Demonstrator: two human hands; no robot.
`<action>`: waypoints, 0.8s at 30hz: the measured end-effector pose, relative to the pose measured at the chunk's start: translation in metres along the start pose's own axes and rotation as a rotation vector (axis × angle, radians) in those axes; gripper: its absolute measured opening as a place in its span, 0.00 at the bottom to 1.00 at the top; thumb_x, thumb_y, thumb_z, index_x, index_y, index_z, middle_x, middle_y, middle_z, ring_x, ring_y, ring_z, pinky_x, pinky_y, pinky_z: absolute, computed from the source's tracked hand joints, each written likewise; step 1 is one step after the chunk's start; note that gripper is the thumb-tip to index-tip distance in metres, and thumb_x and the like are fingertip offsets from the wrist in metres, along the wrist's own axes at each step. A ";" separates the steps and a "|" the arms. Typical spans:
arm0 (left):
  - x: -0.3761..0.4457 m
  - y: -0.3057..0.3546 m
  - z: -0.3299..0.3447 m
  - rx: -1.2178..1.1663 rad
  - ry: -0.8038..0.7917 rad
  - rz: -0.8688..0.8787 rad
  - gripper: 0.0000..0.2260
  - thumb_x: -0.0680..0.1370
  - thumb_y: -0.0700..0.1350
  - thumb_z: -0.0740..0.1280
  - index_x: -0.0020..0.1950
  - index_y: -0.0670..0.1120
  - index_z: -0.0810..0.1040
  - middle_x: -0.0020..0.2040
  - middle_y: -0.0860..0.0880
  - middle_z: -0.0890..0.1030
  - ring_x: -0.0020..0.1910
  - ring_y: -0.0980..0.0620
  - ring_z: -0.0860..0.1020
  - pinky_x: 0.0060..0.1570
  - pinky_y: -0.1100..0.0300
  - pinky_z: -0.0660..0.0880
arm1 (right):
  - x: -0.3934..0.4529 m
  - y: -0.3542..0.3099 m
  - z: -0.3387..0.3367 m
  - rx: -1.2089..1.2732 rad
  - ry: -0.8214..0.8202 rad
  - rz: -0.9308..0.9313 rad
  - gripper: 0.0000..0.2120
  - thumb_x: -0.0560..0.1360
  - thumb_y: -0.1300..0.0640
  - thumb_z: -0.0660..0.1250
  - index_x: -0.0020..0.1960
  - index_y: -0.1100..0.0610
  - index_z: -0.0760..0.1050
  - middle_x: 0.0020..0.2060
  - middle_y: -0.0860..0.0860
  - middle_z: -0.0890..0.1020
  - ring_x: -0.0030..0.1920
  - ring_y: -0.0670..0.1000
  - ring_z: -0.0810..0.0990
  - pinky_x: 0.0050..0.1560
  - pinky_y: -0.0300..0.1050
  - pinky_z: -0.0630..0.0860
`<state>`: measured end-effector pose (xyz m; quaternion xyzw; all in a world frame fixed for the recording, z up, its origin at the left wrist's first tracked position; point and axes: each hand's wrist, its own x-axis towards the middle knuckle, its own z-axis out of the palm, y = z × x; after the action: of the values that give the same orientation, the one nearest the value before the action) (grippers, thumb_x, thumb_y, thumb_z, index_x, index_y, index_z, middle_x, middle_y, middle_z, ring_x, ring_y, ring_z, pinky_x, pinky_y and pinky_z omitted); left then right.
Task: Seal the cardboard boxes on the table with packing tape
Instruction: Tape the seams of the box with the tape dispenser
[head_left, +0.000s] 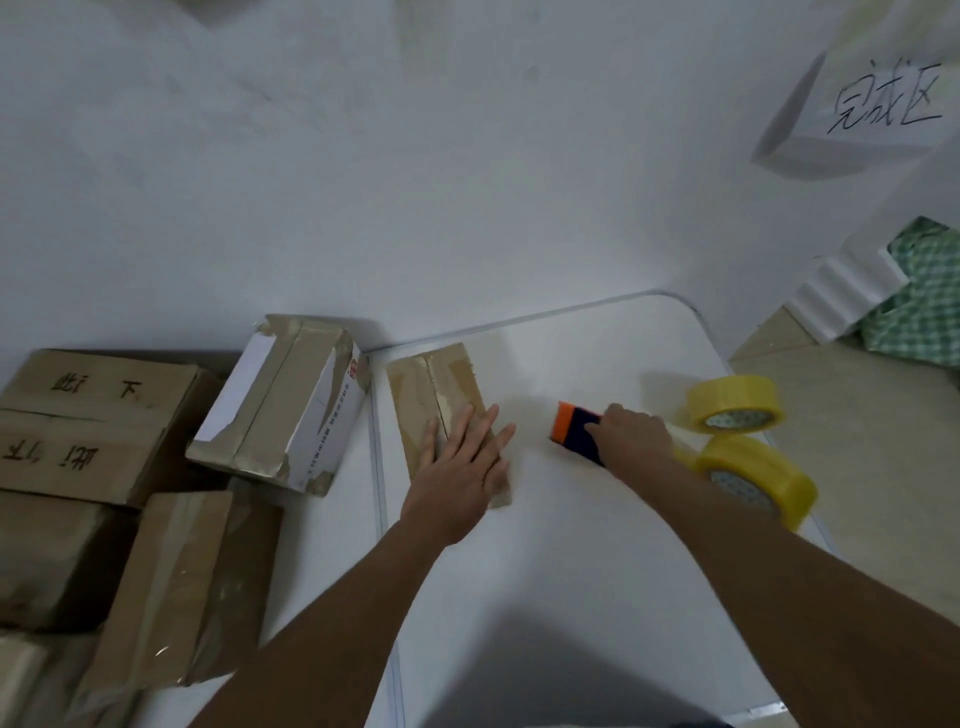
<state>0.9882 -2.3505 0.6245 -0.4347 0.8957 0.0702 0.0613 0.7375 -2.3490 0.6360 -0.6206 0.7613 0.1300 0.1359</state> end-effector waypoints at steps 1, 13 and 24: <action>-0.005 0.001 -0.001 0.011 0.006 0.031 0.28 0.84 0.56 0.31 0.81 0.52 0.53 0.82 0.48 0.51 0.80 0.43 0.48 0.74 0.36 0.51 | 0.006 0.009 -0.003 0.015 0.015 0.072 0.20 0.83 0.45 0.53 0.62 0.60 0.69 0.56 0.56 0.79 0.56 0.58 0.79 0.51 0.48 0.68; 0.002 -0.016 -0.011 -0.418 -0.076 -0.034 0.22 0.86 0.53 0.44 0.81 0.58 0.50 0.79 0.63 0.45 0.75 0.67 0.34 0.72 0.59 0.27 | -0.013 -0.029 0.054 0.482 0.009 0.083 0.22 0.77 0.53 0.68 0.64 0.64 0.67 0.58 0.61 0.74 0.57 0.61 0.74 0.55 0.52 0.70; -0.012 -0.018 -0.014 -0.425 -0.130 0.019 0.21 0.86 0.53 0.46 0.80 0.59 0.54 0.79 0.64 0.45 0.77 0.64 0.36 0.70 0.58 0.26 | -0.047 -0.059 0.039 1.004 -0.097 -0.148 0.02 0.75 0.58 0.71 0.47 0.55 0.80 0.53 0.50 0.78 0.54 0.48 0.75 0.51 0.39 0.67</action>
<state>1.0093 -2.3550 0.6388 -0.4238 0.8592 0.2857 0.0253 0.8060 -2.3039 0.6152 -0.5244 0.6767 -0.2331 0.4612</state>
